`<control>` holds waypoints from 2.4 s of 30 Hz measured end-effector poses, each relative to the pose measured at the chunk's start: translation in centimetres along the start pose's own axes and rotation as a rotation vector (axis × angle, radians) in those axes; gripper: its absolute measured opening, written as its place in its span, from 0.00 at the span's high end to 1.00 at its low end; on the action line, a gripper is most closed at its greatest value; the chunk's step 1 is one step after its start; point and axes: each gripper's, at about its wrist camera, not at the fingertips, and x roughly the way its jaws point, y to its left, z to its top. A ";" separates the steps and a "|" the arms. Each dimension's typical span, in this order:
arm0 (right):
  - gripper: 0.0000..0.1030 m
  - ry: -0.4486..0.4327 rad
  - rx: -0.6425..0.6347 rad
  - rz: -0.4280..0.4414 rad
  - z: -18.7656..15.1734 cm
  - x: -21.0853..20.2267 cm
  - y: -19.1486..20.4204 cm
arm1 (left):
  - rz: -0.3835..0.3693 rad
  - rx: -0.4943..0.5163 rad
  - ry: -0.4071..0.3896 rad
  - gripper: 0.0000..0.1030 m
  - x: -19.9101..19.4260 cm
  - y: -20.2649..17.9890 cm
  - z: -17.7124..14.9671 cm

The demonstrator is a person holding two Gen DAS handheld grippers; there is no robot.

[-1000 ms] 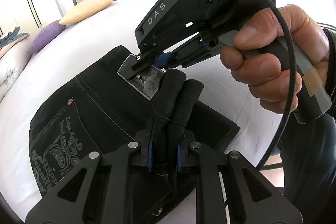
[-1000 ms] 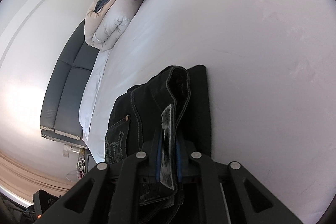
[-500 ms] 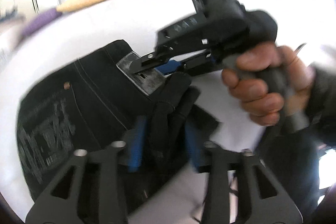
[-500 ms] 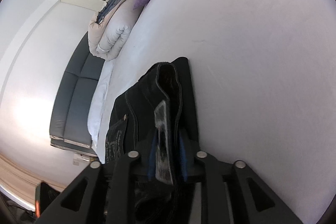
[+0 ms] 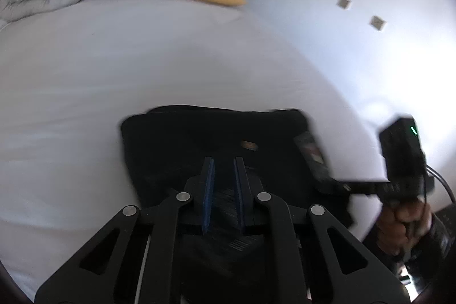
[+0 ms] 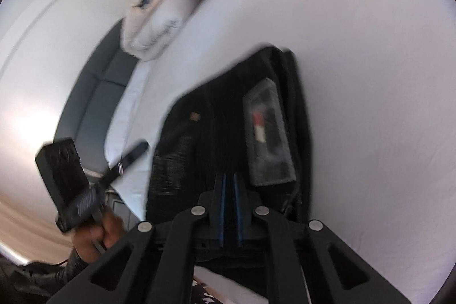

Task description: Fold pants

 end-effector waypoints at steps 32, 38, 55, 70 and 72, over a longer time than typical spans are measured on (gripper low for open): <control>1.00 -0.105 0.047 -0.052 -8.1 -4.2 -1.3 | 0.165 0.177 0.051 0.89 -0.4 -5.3 -9.7; 0.39 -0.177 0.041 -0.055 -7.9 -8.0 -1.0 | 0.077 0.075 -0.023 0.88 -4.9 -4.0 -9.5; 0.35 0.018 0.067 0.000 1.5 -0.2 -1.9 | -0.154 -0.259 0.150 0.16 0.7 3.5 -4.5; 0.81 -0.017 -0.057 -0.026 2.8 0.5 2.1 | -0.092 -0.093 0.191 0.77 2.0 1.1 -0.2; 0.81 -0.055 -0.096 -0.014 3.8 -1.1 3.7 | -0.094 -0.048 0.145 0.78 1.0 0.2 1.8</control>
